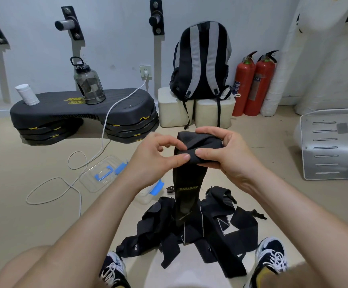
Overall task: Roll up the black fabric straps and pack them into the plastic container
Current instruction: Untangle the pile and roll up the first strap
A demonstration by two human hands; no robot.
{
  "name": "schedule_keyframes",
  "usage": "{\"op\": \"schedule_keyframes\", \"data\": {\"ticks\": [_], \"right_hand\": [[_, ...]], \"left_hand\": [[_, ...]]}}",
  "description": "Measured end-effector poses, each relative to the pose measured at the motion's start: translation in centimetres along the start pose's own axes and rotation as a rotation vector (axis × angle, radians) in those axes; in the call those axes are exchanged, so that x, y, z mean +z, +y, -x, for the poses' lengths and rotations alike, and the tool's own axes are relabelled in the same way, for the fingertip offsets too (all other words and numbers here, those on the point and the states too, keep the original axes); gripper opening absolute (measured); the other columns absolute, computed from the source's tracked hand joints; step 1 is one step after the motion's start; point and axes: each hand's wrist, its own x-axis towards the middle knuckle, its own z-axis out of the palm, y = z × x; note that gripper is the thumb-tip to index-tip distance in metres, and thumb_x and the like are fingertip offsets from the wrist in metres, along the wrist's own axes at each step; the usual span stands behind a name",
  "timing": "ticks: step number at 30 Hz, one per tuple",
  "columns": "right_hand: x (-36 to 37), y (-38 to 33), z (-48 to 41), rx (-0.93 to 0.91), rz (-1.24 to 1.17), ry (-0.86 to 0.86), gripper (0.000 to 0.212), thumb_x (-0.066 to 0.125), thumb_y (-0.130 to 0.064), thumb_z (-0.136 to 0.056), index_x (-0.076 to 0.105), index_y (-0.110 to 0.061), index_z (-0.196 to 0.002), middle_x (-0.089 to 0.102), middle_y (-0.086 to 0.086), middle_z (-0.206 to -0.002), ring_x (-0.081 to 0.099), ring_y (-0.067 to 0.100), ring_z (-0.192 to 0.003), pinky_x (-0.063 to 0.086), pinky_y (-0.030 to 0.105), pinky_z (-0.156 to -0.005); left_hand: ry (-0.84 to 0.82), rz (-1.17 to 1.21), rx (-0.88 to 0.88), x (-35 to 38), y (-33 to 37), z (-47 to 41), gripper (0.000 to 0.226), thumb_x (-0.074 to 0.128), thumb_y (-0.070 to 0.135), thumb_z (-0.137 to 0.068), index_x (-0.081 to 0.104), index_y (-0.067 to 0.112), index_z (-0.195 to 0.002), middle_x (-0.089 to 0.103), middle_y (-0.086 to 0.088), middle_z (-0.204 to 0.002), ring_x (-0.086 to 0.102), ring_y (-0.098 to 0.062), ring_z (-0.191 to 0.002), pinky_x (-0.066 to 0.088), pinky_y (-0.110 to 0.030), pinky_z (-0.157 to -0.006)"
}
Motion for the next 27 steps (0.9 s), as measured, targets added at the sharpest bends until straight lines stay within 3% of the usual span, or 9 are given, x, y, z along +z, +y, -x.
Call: {"op": "schedule_keyframes", "data": {"ticks": [2, 5, 8, 11, 16, 19, 22, 27], "right_hand": [[0.1, -0.1, 0.0, 0.005, -0.073, 0.028, 0.046, 0.068, 0.014, -0.081, 0.064, -0.009, -0.12, 0.063, 0.023, -0.121, 0.072, 0.03, -0.095, 0.06, 0.03, -0.069], [0.1, -0.4, 0.0, 0.021, -0.153, 0.056, 0.046, 0.067, 0.014, -0.081, 0.062, -0.006, -0.122, 0.063, 0.021, -0.121, 0.072, 0.026, -0.091, 0.061, 0.028, -0.065], [0.3, -0.4, 0.1, 0.065, -0.24, 0.062, 0.041, 0.065, 0.011, -0.084, 0.062, -0.004, -0.122, 0.062, 0.022, -0.122, 0.072, 0.026, -0.086, 0.062, 0.028, -0.064], [0.5, -0.2, 0.1, 0.085, -0.28, 0.061, 0.037, 0.064, 0.008, -0.086, 0.062, -0.003, -0.121, 0.064, 0.022, -0.12, 0.072, 0.025, -0.086, 0.061, 0.028, -0.063], [0.7, -0.1, -0.1, 0.055, -0.21, 0.085, 0.031, 0.068, -0.001, -0.087, 0.066, -0.006, -0.118, 0.069, 0.012, -0.105, 0.07, 0.018, -0.085, 0.06, 0.025, -0.072], [0.9, -0.1, 0.0, 0.043, -0.221, 0.073, 0.026, 0.069, -0.004, -0.086, 0.067, -0.005, -0.113, 0.073, 0.009, -0.093, 0.073, 0.016, -0.08, 0.061, 0.026, -0.076], [1.1, -0.2, 0.1, 0.018, -0.201, 0.059, 0.021, 0.071, -0.007, -0.085, 0.068, -0.007, -0.106, 0.073, 0.008, -0.092, 0.073, 0.016, -0.082, 0.061, 0.028, -0.078], [1.4, 0.0, 0.6, -0.028, -0.083, 0.008, 0.016, 0.072, -0.009, -0.084, 0.07, -0.007, -0.099, 0.072, 0.005, -0.09, 0.071, 0.015, -0.086, 0.06, 0.03, -0.08]], "left_hand": [[0.065, -0.125, 0.161, 0.3, -0.2, 0.0, 0.03, 0.088, 0.022, -0.068, 0.071, 0.035, -0.089, 0.057, 0.012, -0.092, 0.051, 0.004, -0.081, 0.039, -0.009, -0.073], [0.098, -0.173, 0.359, 0.6, -0.5, 0.0, 0.034, 0.086, 0.017, -0.07, 0.073, 0.018, -0.101, 0.064, 0.006, -0.088, 0.058, -0.008, -0.079, 0.046, -0.017, -0.071], [0.145, -0.231, 0.483, 0.8, -0.8, -0.2, 0.025, 0.075, 0.02, -0.078, 0.073, 0.011, -0.102, 0.059, 0.008, -0.089, 0.054, 0.001, -0.079, 0.041, -0.012, -0.073], [0.157, -0.278, 0.494, 1.2, -1.1, -0.2, 0.017, 0.065, 0.019, -0.086, 0.071, 0.009, -0.099, 0.053, 0.01, -0.088, 0.048, 0.009, -0.08, 0.034, -0.006, -0.074], [0.107, -0.165, 0.281, 1.5, -1.0, -0.3, 0.013, 0.06, 0.019, -0.091, 0.071, 0.014, -0.093, 0.053, 0.016, -0.078, 0.05, 0.008, -0.075, 0.033, -0.007, -0.069], [0.024, 0.022, 0.011, 1.3, -0.7, -0.3, 0.022, 0.058, 0.017, -0.097, 0.066, 0.02, -0.077, 0.055, 0.01, -0.064, 0.048, 0.001, -0.059, 0.037, -0.013, -0.059], [-0.029, 0.188, -0.136, 1.0, -0.6, -0.4, 0.034, 0.055, 0.022, -0.1, 0.064, 0.014, -0.068, 0.053, -0.002, -0.063, 0.045, -0.011, -0.059, 0.036, -0.025, -0.061], [-0.128, 0.445, -0.407, 0.3, -0.1, -0.7, 0.028, 0.053, 0.028, -0.101, 0.058, 0.009, -0.08, 0.049, 0.001, -0.058, 0.041, -0.009, -0.053, 0.035, -0.018, -0.054]]}}
